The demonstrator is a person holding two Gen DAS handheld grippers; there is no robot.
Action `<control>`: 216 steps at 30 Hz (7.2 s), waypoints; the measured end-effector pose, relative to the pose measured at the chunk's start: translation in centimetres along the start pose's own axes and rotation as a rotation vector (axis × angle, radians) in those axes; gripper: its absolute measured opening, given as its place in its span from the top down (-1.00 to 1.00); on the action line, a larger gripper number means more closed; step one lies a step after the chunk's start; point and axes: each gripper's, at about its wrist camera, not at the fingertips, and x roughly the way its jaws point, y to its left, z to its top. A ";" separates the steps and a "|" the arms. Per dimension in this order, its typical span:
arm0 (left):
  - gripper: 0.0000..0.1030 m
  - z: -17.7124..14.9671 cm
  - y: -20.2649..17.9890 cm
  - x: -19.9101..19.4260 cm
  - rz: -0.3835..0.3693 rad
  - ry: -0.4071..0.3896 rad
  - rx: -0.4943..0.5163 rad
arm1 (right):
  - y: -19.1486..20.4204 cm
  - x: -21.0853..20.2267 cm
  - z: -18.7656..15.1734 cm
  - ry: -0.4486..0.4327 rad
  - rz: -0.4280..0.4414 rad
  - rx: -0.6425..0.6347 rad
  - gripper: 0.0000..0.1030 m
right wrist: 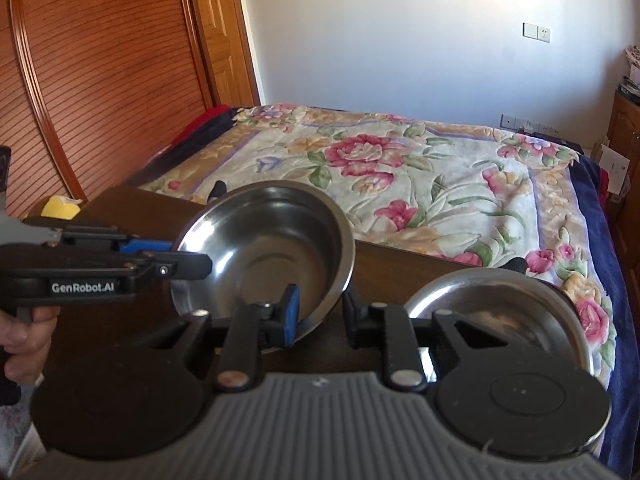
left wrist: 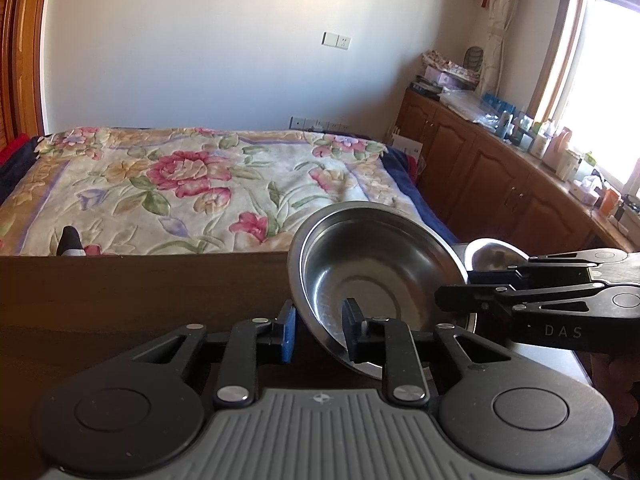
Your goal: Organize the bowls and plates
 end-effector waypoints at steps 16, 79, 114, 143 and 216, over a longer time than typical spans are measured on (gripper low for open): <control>0.50 0.4 -2.3 -5.6 -0.045 -0.068 0.029 | 0.5 -5.3 0.3 -0.073 0.012 0.073 0.56; 0.48 -14.6 -6.9 -16.4 -0.138 -0.088 0.163 | 6.7 -14.4 -16.8 -0.228 0.026 0.238 0.56; 0.49 -15.6 -7.6 -15.0 -0.070 -0.096 0.216 | 9.3 -13.1 -16.5 -0.220 -0.213 0.063 0.78; 0.49 -15.9 -7.3 -15.7 -0.076 -0.127 0.184 | 11.3 -12.8 -16.7 -0.306 -0.274 0.015 0.75; -0.81 -3.6 -13.5 -5.3 -0.073 -0.129 0.347 | -3.1 -10.6 -8.9 -0.329 -0.305 0.056 -0.97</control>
